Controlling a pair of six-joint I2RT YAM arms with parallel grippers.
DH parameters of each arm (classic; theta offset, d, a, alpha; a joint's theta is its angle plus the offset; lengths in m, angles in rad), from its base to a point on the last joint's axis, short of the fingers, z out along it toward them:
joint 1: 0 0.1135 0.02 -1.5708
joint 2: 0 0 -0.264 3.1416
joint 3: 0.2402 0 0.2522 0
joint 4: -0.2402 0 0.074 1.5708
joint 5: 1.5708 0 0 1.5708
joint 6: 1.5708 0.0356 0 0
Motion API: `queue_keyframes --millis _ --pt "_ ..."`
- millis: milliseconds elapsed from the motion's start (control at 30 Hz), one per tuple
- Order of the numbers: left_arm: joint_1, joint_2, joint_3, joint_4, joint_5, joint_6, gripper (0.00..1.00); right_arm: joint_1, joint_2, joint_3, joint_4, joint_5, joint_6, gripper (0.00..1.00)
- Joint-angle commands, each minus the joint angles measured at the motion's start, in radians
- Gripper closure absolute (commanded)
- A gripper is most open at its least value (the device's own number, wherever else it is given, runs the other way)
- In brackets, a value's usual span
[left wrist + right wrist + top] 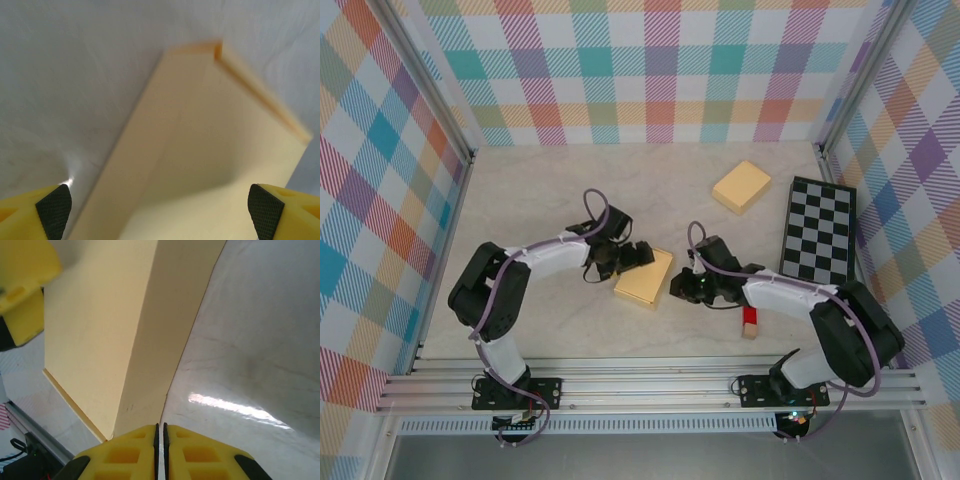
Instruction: Fold the paper box
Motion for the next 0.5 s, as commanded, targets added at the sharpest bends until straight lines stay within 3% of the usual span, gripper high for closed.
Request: queue_keyframes --millis 0,200,467 --pt "-0.026 -0.039 -0.028 0.036 -0.013 0.016 0.07 0.04 0.036 -0.034 0.063 -0.029 0.083 0.87" --pt "-0.042 -0.083 -0.082 0.026 -0.049 -0.032 0.07 0.12 0.064 -0.075 0.13 -0.003 0.143 0.87" --pt "-0.087 -0.104 -0.145 0.043 -0.073 -0.139 0.06 0.126 0.087 -0.117 0.259 -0.002 0.16 0.87"
